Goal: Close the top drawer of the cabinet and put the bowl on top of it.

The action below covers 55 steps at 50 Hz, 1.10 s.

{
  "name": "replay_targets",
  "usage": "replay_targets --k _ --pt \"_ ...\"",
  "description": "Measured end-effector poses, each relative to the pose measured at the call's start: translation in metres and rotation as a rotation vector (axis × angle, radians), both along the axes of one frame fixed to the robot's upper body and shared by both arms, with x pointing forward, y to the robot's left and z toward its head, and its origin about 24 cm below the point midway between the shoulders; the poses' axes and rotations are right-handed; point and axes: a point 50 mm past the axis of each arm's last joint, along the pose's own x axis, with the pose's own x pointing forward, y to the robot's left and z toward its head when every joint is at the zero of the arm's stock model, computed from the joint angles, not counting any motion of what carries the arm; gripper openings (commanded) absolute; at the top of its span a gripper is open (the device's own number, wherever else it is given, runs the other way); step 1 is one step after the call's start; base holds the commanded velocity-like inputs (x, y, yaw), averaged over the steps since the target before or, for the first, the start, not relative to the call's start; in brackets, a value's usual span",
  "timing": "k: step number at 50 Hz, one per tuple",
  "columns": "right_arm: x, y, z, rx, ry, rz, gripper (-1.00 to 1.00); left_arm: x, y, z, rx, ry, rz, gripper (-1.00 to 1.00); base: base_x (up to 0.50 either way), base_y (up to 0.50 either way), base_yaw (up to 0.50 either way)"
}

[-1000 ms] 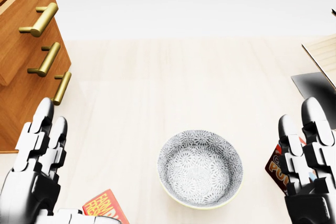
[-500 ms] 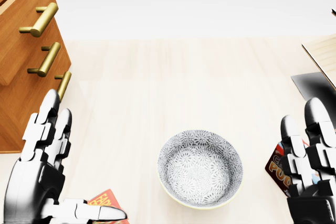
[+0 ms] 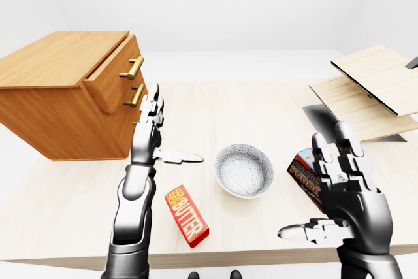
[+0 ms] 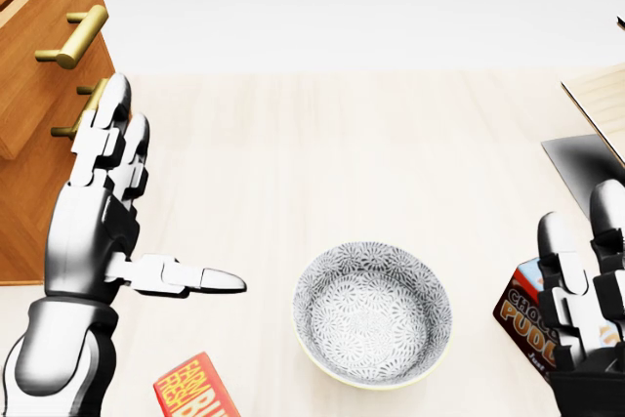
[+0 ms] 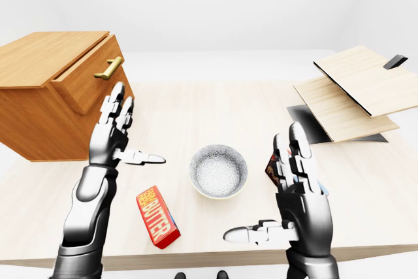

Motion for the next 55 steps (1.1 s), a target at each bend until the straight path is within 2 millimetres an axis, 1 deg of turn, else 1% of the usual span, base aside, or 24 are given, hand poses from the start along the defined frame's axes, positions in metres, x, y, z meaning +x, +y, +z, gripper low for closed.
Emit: replay_targets --k 16,21,28,38,55 --pt "-0.003 0.000 0.001 0.002 -0.012 0.005 1.00 0.035 0.008 0.009 -0.006 0.012 0.014 1.00 0.00 0.00 0.00" --pt "-0.004 0.000 0.002 0.004 -0.015 0.006 1.00 0.047 0.013 0.009 -0.017 0.037 0.028 1.00 0.00 0.00 0.00" --pt "-0.005 0.000 0.002 0.004 -0.018 0.007 1.00 0.058 0.024 0.011 -0.044 0.057 0.049 1.00 0.00 0.00 0.00" --pt "-0.005 0.000 0.003 0.004 -0.020 0.008 1.00 0.067 0.039 0.011 -0.082 0.083 0.075 1.00 0.00 0.00 0.00" --pt "-0.006 0.000 0.002 0.003 -0.021 0.010 1.00 0.070 0.060 0.008 -0.130 0.111 0.109 1.00 0.00 0.00 0.00"
